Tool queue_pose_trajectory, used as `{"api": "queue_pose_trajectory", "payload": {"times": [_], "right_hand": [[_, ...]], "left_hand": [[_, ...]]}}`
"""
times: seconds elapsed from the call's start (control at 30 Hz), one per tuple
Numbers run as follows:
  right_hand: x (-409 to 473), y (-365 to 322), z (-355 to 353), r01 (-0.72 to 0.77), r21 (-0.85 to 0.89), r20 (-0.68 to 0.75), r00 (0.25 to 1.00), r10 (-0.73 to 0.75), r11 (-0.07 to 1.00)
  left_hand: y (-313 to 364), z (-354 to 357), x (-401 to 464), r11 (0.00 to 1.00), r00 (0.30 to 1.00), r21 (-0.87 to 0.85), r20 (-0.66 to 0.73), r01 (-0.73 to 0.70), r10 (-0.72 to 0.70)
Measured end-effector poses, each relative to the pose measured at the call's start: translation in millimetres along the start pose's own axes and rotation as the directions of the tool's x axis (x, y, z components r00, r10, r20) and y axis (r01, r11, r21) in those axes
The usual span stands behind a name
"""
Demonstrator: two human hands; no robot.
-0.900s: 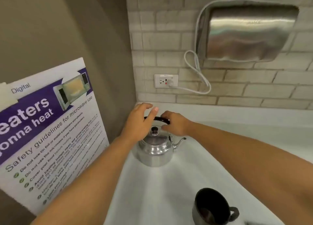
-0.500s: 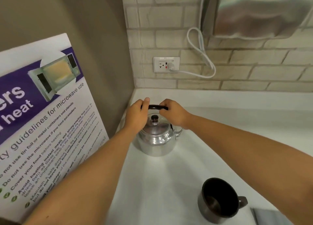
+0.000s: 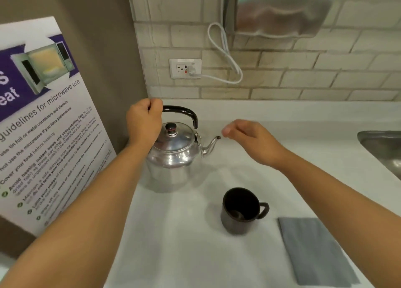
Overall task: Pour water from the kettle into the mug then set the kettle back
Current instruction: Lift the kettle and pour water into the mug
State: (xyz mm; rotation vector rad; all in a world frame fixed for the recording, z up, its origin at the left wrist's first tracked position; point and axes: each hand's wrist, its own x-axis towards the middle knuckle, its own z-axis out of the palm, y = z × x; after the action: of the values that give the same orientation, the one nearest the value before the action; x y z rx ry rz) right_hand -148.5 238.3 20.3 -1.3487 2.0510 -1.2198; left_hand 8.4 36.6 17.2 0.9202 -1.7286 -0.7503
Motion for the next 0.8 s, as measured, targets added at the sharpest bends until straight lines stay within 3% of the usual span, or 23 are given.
{"api": "queue_pose_trajectory", "payload": {"times": [0.17,0.3,0.5,0.8], "right_hand": [[-73,70,12,-0.223,0.102,-0.150,0.960,0.236,0.970],[-101,103,34,-0.284,0.237,-0.241,0.909,0.340,0.929],[-108,111,61,-0.268,0.349,-0.254,0.895,0.366,0.898],[-100,103,69,-0.211,0.352,-0.354,0.872,0.338,0.912]], "left_hand": [[16,-17,-25,1.000,0.998,-0.008,-0.058,-0.029,0.028],[24,-28,-41,1.000,0.998,0.012,-0.065,-0.024,0.025],[30,-41,-69,0.998,1.000,0.066,-0.017,-0.025,0.026],[52,-46,-83,0.985,0.992,0.123,0.049,-0.122,0.117]]}}
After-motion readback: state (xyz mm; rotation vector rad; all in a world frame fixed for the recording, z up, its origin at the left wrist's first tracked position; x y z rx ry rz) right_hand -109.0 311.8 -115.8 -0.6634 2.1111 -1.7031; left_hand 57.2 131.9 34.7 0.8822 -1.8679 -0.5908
